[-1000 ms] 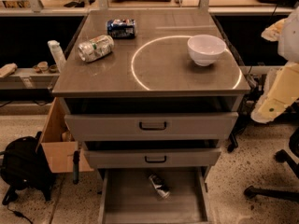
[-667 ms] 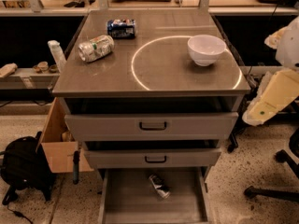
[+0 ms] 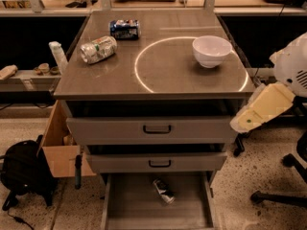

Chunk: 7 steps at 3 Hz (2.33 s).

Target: Pick redbull can from bottom drawer and place on counter

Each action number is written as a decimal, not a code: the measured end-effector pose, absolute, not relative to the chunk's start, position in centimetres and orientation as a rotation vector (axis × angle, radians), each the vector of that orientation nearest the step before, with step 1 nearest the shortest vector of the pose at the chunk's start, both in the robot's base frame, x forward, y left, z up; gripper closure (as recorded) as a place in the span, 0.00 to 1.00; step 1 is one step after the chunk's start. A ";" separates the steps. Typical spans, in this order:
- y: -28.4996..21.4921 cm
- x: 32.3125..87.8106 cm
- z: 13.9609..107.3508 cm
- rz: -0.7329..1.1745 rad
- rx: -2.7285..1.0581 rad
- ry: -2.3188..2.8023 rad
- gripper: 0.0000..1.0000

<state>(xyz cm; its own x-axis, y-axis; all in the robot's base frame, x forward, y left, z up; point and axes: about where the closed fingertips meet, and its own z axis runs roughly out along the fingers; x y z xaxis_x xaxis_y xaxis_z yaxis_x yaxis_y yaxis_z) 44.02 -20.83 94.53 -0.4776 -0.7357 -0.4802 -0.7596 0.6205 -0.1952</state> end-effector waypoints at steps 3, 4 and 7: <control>-19.1 44.1 90.0 0.187 -1.038 2.375 0.00; -19.0 44.2 88.5 0.215 -1.013 2.393 0.00; -19.0 44.9 84.5 0.315 -0.996 2.446 0.00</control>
Offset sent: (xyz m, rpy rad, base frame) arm 0.0020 0.0205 -0.0544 0.1258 0.0736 -0.0929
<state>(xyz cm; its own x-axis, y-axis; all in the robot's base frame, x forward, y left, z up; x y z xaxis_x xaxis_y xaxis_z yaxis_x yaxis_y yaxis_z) 44.95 -19.00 84.48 -0.6215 -0.5949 -0.5098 -0.7047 0.7088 0.0321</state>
